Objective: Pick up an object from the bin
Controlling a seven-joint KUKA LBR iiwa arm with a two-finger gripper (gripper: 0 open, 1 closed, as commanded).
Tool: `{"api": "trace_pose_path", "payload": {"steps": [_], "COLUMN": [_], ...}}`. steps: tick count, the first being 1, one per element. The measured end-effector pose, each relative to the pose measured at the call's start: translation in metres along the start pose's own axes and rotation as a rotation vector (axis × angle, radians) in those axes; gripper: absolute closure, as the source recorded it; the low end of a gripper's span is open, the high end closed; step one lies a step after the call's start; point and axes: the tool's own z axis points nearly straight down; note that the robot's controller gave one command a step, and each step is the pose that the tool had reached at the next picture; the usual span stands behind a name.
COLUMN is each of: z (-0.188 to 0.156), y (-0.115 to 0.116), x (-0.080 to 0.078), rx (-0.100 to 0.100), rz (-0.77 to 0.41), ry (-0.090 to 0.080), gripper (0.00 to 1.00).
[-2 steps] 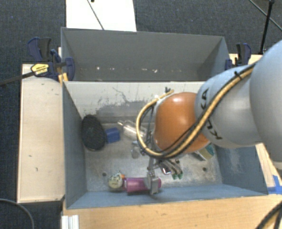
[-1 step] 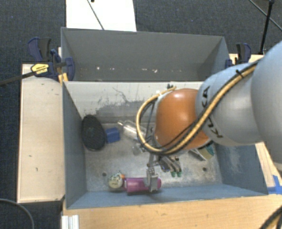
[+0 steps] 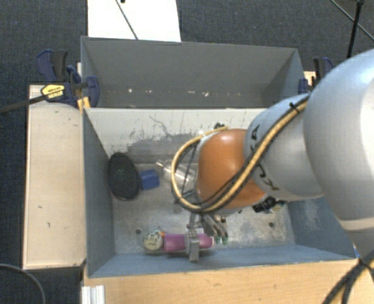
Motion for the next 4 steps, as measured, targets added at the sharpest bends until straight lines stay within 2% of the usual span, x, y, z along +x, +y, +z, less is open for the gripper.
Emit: {"api": "trace_pose_path", "payload": {"steps": [1, 2, 4], "z": [0.000, 0.006, -0.055], "y": [-0.006, -0.011, -0.011], "x": [0.002, 0.000, -0.001], "rx": [-0.008, -0.003, -0.002], "rz": [0.087, 0.092, 0.091], "ry": [0.002, -0.015, -0.009], "gripper": [0.00, 1.00, 1.00]}}
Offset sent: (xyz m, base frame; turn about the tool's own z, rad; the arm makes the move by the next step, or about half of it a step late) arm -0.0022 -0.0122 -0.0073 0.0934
